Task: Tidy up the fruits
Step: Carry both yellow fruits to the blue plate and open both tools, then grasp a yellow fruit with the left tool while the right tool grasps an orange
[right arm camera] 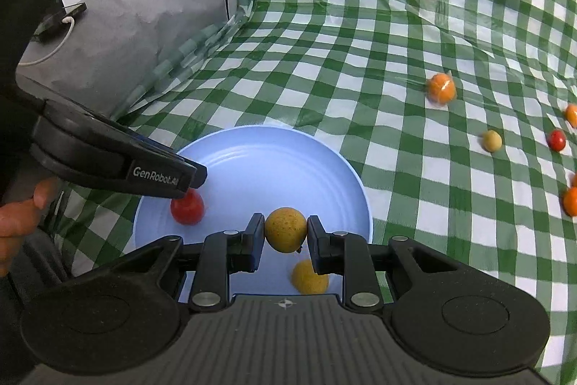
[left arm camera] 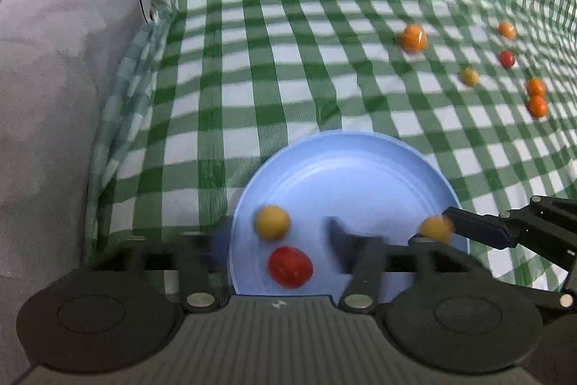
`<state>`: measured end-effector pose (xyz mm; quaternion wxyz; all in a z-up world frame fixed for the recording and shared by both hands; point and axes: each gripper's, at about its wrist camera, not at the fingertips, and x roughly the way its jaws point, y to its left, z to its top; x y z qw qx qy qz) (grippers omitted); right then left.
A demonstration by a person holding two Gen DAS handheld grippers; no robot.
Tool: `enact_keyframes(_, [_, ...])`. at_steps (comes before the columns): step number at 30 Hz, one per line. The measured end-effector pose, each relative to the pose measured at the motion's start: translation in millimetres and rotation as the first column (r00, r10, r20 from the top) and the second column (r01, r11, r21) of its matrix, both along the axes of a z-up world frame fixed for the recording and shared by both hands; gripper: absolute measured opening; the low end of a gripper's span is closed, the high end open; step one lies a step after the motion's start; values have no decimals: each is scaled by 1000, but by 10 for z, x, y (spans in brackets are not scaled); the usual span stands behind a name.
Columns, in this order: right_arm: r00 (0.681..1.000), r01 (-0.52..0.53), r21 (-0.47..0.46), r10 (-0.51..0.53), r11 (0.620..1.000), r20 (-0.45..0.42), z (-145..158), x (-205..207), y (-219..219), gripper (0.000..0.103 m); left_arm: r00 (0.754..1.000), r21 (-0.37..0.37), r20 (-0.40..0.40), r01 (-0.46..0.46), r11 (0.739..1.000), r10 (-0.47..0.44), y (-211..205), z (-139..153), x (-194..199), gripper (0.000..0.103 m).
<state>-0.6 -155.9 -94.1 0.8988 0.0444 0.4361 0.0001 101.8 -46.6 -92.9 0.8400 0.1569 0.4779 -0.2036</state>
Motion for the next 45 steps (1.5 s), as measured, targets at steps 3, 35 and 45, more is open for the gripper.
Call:
enact_keyframes(3, [1000,15,-4,-15,1000,6,101,-51,-9,60,998,-22,59,5,1000,-3,72,171,-134,102])
enact_keyframes(35, [981,102,-46,-93,994,172,1209,-1789,568,102,979,-41,167,-112,993,117,871,1162,-1905,102])
enact_keyframes(45, [973,122,-42,-111,992,200,1301,-1894,516,102,978,-46,180,-96,994,103,819,1226,-1965,102])
